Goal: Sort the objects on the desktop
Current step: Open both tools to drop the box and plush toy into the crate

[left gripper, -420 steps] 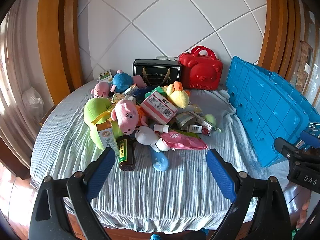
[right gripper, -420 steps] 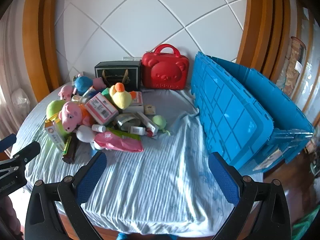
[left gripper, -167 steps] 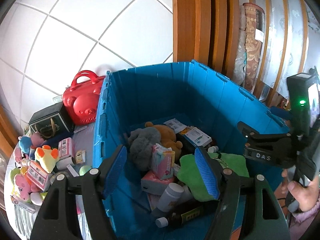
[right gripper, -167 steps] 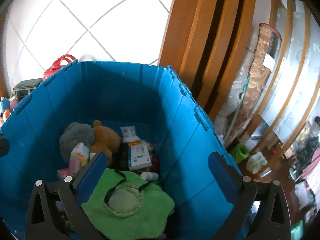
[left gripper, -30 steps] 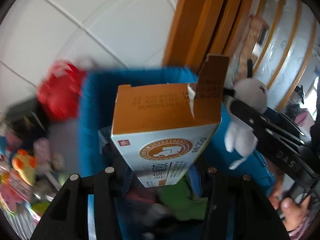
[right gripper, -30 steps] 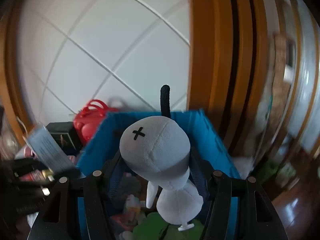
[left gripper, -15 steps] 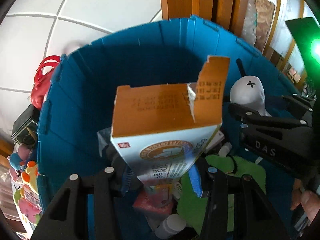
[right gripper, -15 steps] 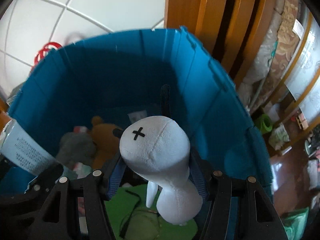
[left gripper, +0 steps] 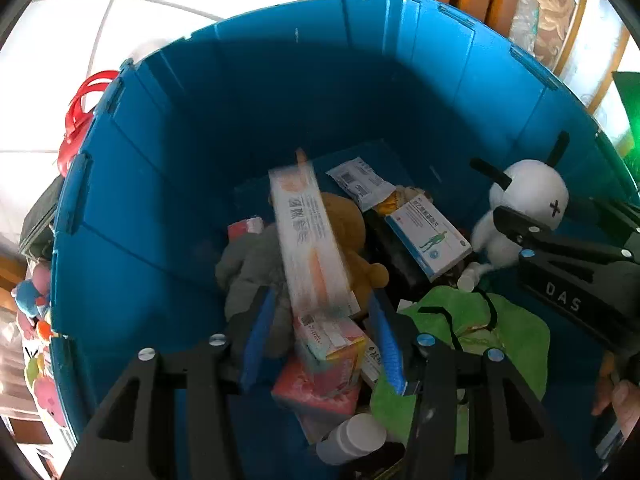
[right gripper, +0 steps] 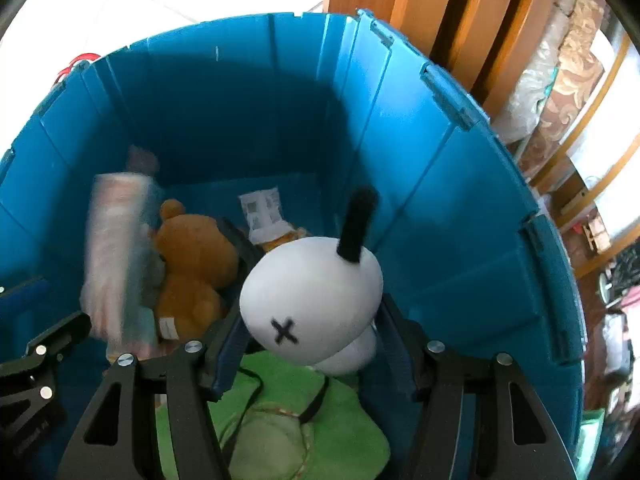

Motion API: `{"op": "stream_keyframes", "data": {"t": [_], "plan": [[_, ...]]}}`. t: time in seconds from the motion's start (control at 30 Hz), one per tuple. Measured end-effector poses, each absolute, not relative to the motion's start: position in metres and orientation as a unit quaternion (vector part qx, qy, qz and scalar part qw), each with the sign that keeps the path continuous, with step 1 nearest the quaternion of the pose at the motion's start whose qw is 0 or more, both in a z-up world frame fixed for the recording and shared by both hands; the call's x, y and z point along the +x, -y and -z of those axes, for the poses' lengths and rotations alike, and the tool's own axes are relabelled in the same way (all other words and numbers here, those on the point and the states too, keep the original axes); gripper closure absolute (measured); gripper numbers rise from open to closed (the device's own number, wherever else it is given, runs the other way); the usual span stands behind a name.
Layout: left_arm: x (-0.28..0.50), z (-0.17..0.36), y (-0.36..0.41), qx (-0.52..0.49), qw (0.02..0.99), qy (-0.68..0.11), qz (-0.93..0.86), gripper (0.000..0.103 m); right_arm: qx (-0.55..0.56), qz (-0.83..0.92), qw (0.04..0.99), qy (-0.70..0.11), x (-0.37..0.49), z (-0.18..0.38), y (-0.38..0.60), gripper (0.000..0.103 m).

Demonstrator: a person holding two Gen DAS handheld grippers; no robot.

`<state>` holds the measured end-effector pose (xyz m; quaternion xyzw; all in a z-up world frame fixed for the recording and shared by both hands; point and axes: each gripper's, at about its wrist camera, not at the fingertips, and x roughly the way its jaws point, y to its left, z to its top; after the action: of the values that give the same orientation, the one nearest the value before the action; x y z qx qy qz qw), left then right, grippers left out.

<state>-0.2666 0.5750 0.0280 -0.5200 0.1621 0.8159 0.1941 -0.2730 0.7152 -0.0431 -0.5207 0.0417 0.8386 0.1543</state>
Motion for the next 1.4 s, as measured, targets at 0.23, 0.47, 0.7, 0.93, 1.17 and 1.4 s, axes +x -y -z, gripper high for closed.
{"op": "stream_keyframes", "data": {"t": [0.23,0.47,0.7,0.93,1.17,1.4], "plan": [[-0.262,-0.029,-0.573,-0.513,0.191,-0.172,-0.819,0.043,-0.524,-0.838,0.153,-0.032,-0.276,0.044,-0.711,0.042],[-0.263,-0.026,-0.576,-0.518,0.191,-0.179,-0.814,0.043,-0.534,-0.831,0.153,-0.027,-0.278,0.047,-0.708,0.031],[-0.264,-0.024,-0.575,-0.521,0.192,-0.176,-0.813,0.043,-0.541,-0.826,0.159,-0.021,-0.279,0.051,-0.709,0.015],[-0.264,-0.024,-0.575,-0.523,0.190,-0.176,-0.812,0.043,-0.547,-0.822,0.158,-0.018,-0.280,0.054,-0.708,0.006],[-0.263,-0.023,-0.575,-0.523,0.190,-0.179,-0.811,0.043,-0.550,-0.820,0.157,-0.013,-0.280,0.055,-0.706,0.004],[-0.263,-0.020,-0.574,-0.525,0.182,-0.184,-0.811,0.043,-0.555,-0.817,0.158,-0.009,-0.280,0.058,-0.705,0.003]]}}
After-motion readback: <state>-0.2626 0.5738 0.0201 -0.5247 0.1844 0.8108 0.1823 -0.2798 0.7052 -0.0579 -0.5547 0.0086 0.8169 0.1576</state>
